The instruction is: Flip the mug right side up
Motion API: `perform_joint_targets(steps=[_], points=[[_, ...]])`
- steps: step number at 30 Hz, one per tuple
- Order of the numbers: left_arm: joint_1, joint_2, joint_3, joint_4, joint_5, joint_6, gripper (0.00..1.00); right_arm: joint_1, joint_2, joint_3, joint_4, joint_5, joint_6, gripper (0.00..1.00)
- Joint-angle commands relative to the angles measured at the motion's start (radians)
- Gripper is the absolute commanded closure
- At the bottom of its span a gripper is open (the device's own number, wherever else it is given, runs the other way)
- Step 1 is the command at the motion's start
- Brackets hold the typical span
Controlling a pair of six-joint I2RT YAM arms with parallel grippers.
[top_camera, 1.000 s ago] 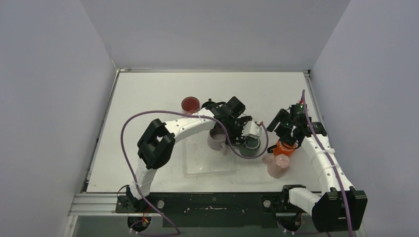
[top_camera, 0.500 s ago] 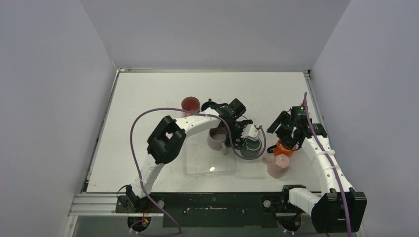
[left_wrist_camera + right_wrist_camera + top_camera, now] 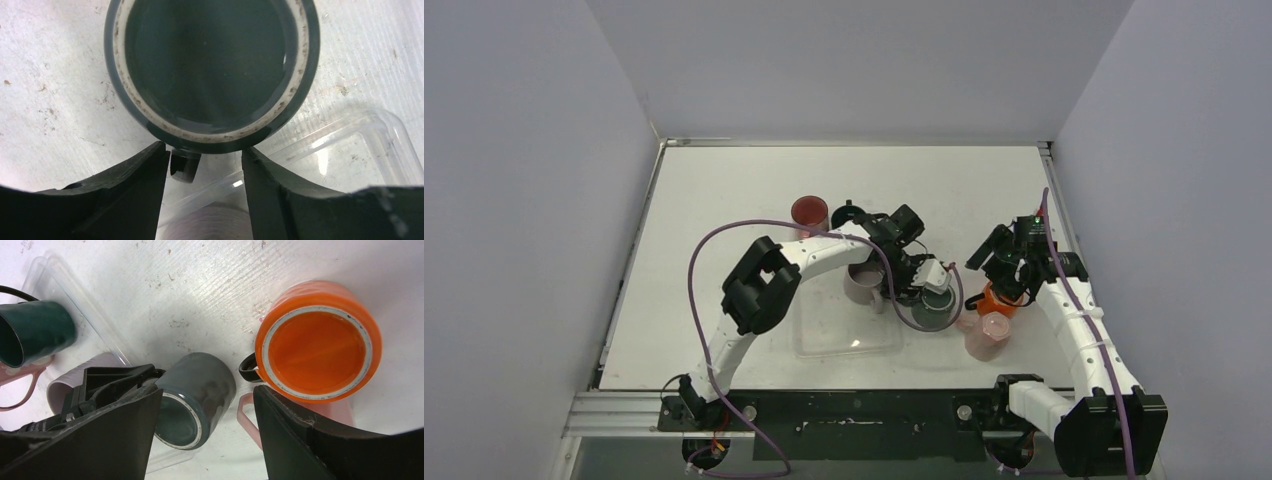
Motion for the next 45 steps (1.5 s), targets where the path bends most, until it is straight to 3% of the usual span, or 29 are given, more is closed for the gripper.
perform_joint_targets(steps=[1,4,9,12,19,38,45], points=[[-0.018,-0.068,0.008,-0.013,-0.010,0.014,0.44,-0.011,-0.012,-0.009,0.016,0.021,-0.005,0.32],[-0.026,-0.067,0.014,-0.006,-0.027,0.007,0.45,-0.011,-0.012,-0.010,0.018,0.019,-0.008,0.32],[-0.031,-0.065,0.023,0.002,-0.043,-0.004,0.65,-0.014,-0.012,-0.013,0.022,0.017,-0.010,0.32],[-0.029,-0.065,0.034,-0.012,-0.065,0.003,0.70,-0.014,-0.011,-0.018,0.026,0.013,-0.013,0.32],[-0.029,-0.071,0.057,-0.036,-0.069,0.004,0.61,-0.013,-0.011,-0.025,0.034,0.009,-0.013,0.32],[-0.033,-0.052,0.087,-0.059,-0.046,-0.009,0.68,-0.015,-0.014,-0.032,0.046,0.011,-0.009,0.32],[-0.047,-0.035,0.104,-0.072,-0.097,-0.030,0.93,-0.018,-0.010,-0.030,0.052,0.008,-0.008,0.32]])
